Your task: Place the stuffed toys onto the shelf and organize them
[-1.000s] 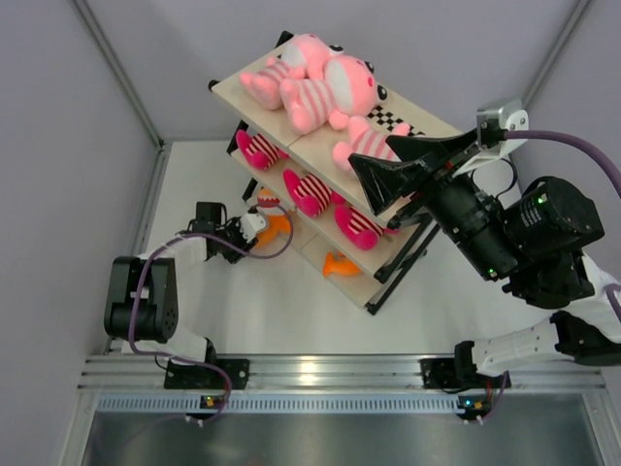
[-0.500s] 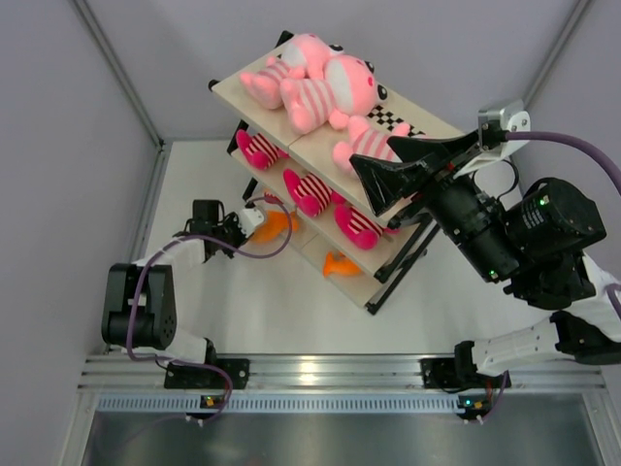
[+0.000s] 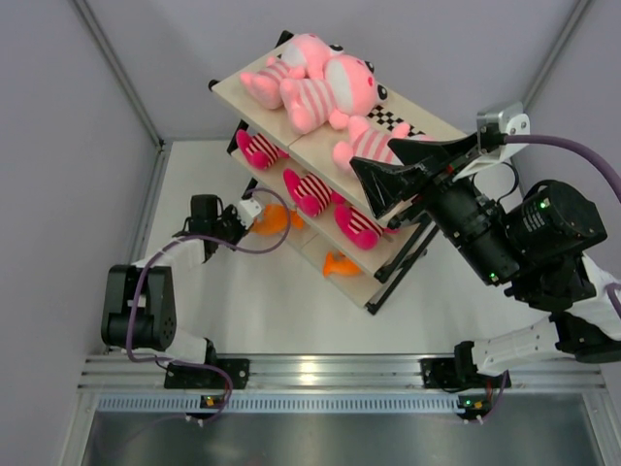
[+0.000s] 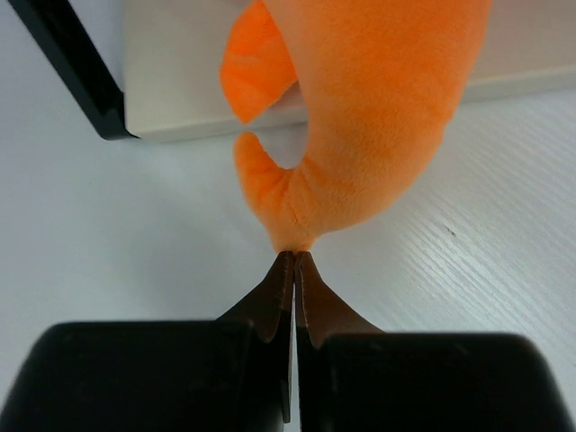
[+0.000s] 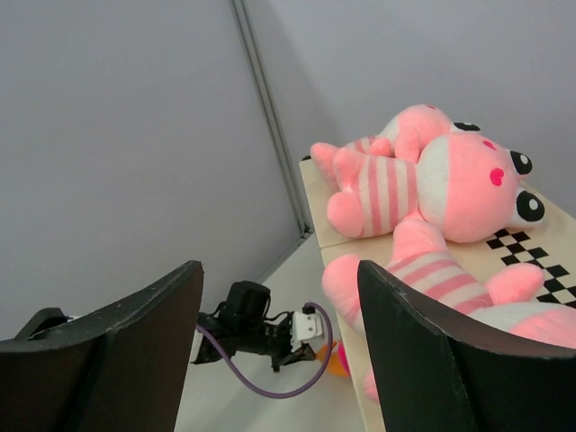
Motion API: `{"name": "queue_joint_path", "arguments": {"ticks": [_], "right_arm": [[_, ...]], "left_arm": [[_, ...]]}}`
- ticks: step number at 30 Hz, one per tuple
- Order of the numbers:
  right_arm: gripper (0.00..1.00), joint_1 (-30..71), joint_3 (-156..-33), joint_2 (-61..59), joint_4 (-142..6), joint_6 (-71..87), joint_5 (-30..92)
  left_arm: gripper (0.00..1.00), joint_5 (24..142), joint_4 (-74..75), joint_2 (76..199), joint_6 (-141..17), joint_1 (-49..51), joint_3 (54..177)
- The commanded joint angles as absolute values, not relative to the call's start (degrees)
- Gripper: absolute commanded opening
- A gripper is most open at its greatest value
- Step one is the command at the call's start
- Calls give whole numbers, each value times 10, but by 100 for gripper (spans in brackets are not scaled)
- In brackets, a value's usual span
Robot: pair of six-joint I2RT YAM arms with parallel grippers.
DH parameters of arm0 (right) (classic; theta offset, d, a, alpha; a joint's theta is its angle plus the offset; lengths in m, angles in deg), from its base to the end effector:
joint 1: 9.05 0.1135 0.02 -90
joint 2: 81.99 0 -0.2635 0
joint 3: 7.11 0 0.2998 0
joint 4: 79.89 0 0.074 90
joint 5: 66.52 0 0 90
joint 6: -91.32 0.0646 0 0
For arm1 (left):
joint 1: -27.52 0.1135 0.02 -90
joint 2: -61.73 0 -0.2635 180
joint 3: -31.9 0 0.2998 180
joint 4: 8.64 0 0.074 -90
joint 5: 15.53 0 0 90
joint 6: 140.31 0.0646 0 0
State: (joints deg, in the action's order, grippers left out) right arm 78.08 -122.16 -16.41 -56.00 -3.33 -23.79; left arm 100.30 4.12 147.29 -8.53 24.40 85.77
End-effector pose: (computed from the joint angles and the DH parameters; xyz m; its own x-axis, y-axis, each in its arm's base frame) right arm 0.0580 0.2095 0.6322 0.0738 0.3734 -0.9247 -0.6406 0.7284 0.2430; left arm 0.3470 -0.0471 0.1262 -0.2819 0.6160 -0.7356 0.7340 0.6322 0.2481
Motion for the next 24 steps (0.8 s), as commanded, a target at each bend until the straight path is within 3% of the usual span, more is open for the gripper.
{"name": "queue_joint_path", "arguments": {"ticks": [1,20,24], "right_arm": [[70,793,-1235,-166,-588,-46,-249],[70,797,-1241,-163,-590,-63,-310],[71,798,-1259,-162,-550,-47,-391]], "left_arm": [[0,1010,-59,1445,-135,240,870],[0,1000,-119,1523,-202,194,908],[11,952,-119,1526,-203,193,919]]}}
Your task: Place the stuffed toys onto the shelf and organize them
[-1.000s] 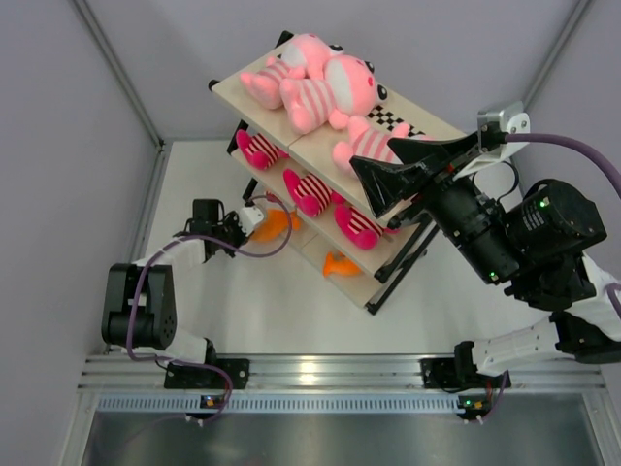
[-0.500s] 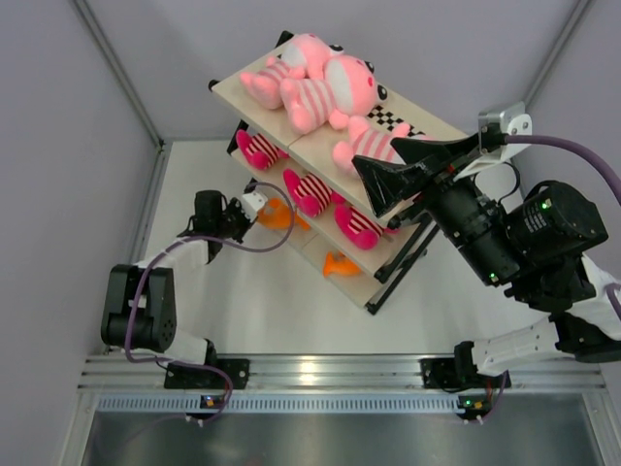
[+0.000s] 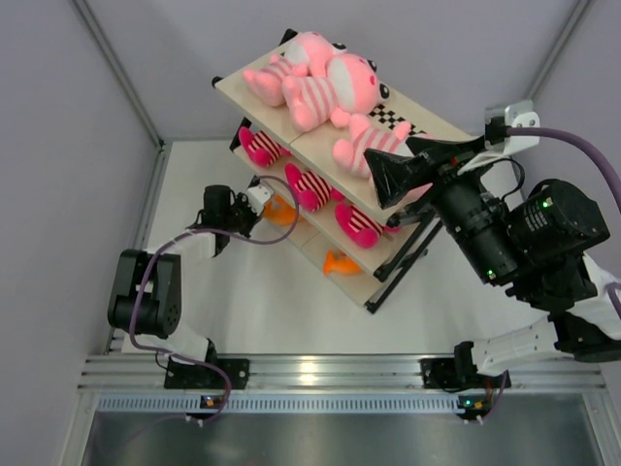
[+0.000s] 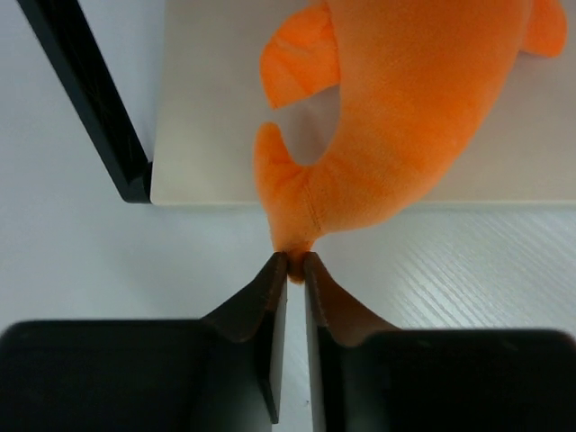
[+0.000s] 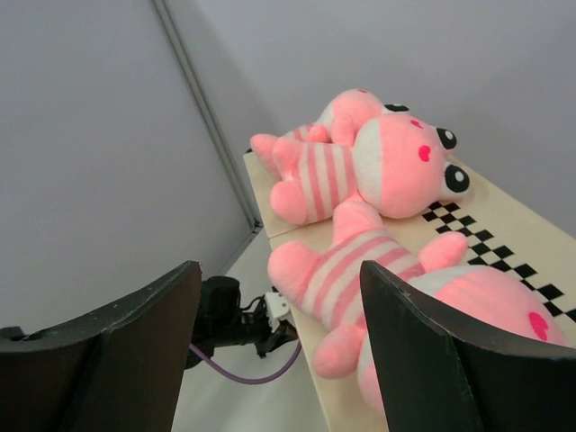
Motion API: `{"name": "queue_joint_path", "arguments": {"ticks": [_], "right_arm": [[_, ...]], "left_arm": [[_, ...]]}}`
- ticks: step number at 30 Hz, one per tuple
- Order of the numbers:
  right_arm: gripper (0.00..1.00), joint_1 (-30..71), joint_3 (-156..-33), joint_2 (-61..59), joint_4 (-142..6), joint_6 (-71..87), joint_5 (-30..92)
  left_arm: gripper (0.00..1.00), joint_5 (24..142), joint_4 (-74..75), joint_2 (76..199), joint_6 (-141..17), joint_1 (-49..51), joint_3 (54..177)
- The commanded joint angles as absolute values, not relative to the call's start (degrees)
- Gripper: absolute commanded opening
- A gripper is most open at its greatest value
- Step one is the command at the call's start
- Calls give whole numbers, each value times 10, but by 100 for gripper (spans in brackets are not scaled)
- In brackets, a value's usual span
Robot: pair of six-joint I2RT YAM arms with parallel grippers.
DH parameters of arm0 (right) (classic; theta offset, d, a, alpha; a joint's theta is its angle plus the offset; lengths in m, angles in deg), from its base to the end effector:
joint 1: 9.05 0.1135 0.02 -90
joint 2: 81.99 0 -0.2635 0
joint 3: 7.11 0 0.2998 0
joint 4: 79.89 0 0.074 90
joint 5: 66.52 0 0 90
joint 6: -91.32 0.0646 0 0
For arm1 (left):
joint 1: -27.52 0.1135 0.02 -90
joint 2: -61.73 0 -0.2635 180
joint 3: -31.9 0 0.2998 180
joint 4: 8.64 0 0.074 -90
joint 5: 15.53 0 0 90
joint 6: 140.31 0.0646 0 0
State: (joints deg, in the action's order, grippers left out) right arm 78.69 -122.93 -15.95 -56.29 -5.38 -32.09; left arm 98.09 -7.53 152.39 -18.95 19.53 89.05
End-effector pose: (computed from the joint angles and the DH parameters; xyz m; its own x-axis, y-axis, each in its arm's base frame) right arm 0.0614 0.2035 0.6320 0.0798 0.3489 -0.9337 -0.5301 0.8082 0.2567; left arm 0.3753 -0.0788 0.1358 -0.2442 0.5158 -0.8212 0.6804 0.6945 0.2339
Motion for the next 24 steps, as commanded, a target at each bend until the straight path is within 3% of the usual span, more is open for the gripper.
{"name": "queue_joint_path", "arguments": {"ticks": [1,8,11,18,24], "right_arm": [[72,799,-1261,-168,-534,-42,-402],[75,800,-1285,-212,-354,74,-471],[73,799,-1288,-224,-298,97,-445],[71,800,-1455,-148,-86,88,-284],[58,800,-1361,-174,-53,134,-149]], "left_arm": [[22,947,-118,1521,-203,193,916],[52,953,-48,1445,-212,194,891],[53,945,-3,1424,-219,194,898],[53,909,96,1376,-230,195,905],[53,883,155,1307,-231,196,881]]}}
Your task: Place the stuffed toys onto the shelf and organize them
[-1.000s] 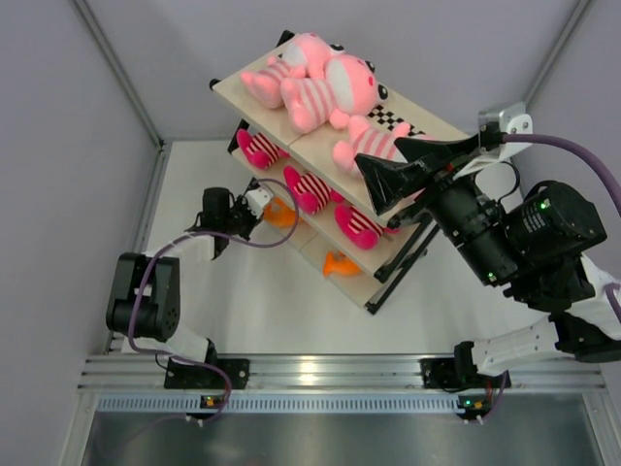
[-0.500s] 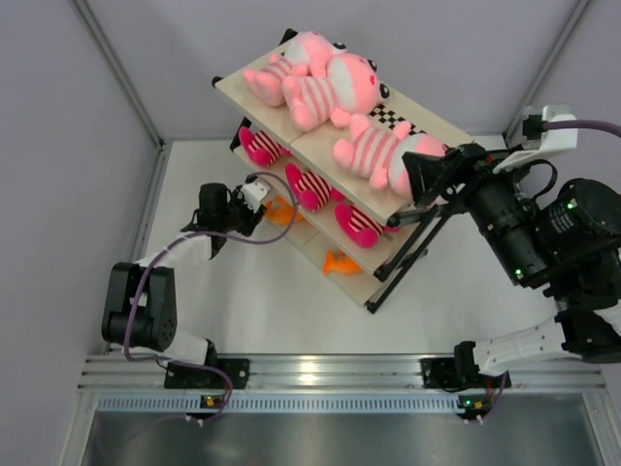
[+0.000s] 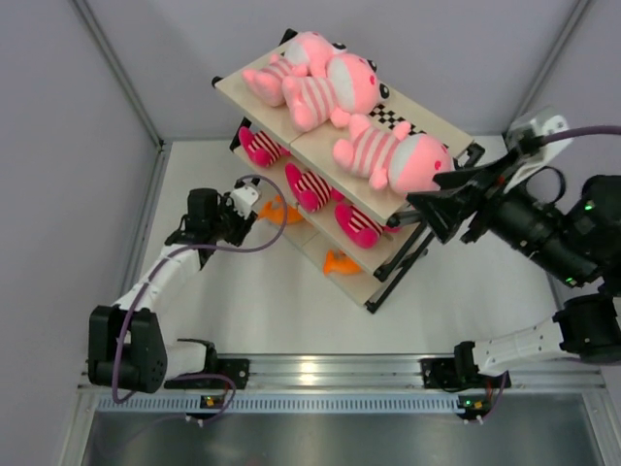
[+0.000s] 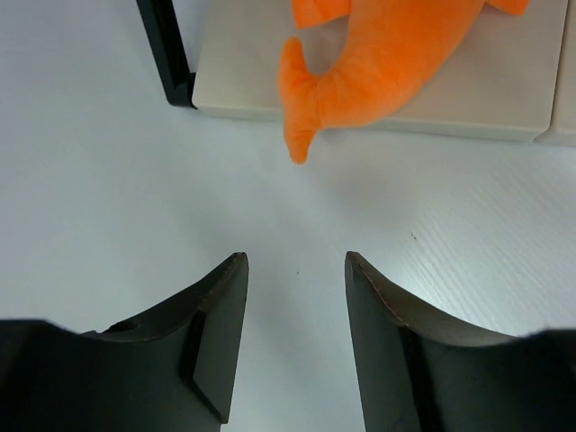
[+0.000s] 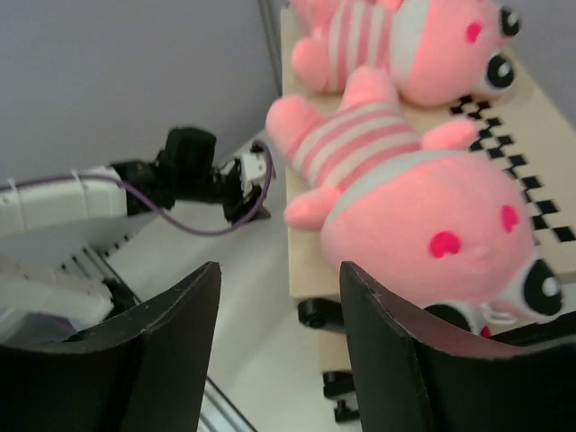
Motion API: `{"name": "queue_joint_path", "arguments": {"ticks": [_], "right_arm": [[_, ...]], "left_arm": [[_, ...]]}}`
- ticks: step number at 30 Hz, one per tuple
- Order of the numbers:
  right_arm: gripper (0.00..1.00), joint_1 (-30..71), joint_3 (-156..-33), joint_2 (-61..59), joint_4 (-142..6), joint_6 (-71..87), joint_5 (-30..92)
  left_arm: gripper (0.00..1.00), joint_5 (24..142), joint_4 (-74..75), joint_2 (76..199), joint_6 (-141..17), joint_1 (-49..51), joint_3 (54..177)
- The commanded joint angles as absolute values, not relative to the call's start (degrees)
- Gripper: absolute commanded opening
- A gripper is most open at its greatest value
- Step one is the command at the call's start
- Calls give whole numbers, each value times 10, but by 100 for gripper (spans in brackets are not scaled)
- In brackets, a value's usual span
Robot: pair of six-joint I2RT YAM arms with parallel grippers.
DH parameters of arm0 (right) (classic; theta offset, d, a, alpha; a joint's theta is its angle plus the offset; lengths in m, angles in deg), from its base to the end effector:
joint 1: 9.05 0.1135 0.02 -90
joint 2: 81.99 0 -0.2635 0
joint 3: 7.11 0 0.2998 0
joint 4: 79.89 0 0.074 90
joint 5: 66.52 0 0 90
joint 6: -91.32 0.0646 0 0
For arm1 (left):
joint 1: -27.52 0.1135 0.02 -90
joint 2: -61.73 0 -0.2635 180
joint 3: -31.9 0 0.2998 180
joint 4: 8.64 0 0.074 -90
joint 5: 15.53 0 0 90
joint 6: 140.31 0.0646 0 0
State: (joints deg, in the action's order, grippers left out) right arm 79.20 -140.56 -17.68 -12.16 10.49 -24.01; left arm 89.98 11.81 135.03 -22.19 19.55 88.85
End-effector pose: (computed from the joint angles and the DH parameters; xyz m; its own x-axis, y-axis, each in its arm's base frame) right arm 0.0516 0.1286 0.6340 -0.1033 0.1450 -0.9840 -0.6447 0.7436 0.1772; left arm 0.3354 -0.0644 0.1999 -0.3603 0.5090 -0.7817 0.5845 0.7763 0.2361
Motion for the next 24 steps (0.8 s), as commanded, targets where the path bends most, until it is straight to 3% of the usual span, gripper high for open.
{"name": "queue_joint_path", "arguments": {"ticks": [1,5,9,16,24], "right_arm": [[55,799,-1346,-183,-53,152,-158],[53,799,-1310,-197,-38,190,-201],[43,798,-1283,-225,-45,235,-299],[41,795,-1256,-238,-73,231,-411],[29,789,-1211,-259,-228,129,-491]], "left_arm": [[53,878,158,1299,-230,196,876],[54,860,166,1270,-238,196,855],[54,849,187,1265,-248,196,858],[54,842,191,1253,-250,197,858],[54,841,191,1251,-250,197,857]]}}
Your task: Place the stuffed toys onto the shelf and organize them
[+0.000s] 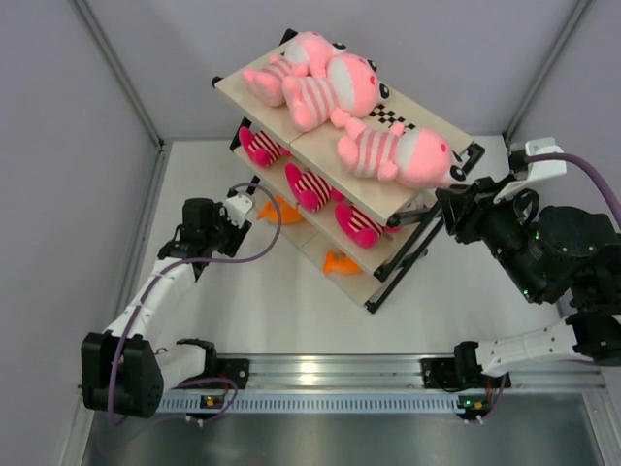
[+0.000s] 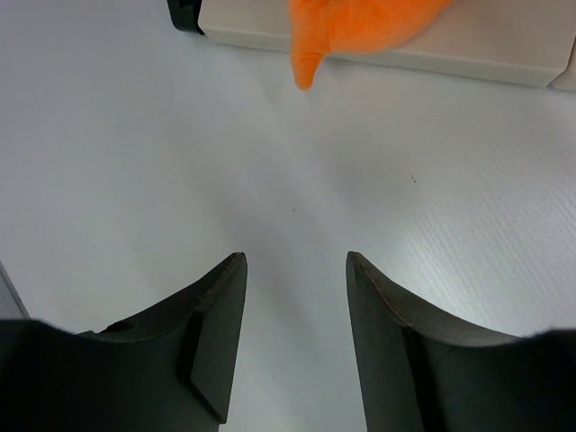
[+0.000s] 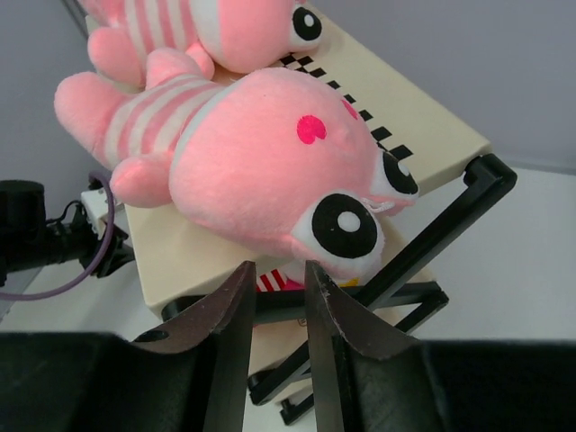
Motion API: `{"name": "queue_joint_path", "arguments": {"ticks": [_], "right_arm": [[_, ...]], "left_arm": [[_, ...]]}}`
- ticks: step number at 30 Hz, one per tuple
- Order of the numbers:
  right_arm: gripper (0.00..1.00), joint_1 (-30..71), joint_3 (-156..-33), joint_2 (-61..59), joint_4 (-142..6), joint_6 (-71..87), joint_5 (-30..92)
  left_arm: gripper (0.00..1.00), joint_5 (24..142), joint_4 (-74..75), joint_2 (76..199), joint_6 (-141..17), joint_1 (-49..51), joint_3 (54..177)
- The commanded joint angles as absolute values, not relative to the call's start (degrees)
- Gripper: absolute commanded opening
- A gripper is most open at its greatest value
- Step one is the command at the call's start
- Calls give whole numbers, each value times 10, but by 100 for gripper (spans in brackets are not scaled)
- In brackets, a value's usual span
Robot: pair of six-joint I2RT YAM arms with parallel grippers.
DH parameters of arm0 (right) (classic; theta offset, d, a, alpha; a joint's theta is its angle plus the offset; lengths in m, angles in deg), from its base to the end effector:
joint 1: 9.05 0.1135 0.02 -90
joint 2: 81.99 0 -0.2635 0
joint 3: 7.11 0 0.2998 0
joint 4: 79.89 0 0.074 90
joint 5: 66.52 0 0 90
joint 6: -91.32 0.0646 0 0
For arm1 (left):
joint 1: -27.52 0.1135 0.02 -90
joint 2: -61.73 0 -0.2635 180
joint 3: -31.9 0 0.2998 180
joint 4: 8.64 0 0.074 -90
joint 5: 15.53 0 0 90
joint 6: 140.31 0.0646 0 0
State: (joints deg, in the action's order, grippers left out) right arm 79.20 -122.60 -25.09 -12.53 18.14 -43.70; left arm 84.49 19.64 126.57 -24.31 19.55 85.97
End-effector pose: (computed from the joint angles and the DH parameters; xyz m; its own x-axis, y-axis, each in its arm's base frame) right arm 0.0635 0.1284 0.5750 -0.1086 0.1210 -0.9867 -0.3431 0.9270 0.1515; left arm 0.3048 -0.0540 0.2093 -0.4423 0.4978 -0.7461 0.5165 0.8214 0.2419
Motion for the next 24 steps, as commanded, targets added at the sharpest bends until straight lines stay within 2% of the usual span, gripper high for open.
{"name": "queue_joint_path", "arguments": {"ticks": [1,6,14,24], "right_arm": [[29,788,-1204,-261,-246,115,-499],[28,768,-1164,-251,-346,34,-536],[28,653,-1237,-170,-209,115,-467],[32,570,-1202,-197,-240,116,-443]], "left_arm": [[54,840,191,1251,-250,197,856],[54,834,191,1246,-247,197,858],[54,831,193,1233,-246,197,853],[54,836,193,1233,-247,197,852]]}}
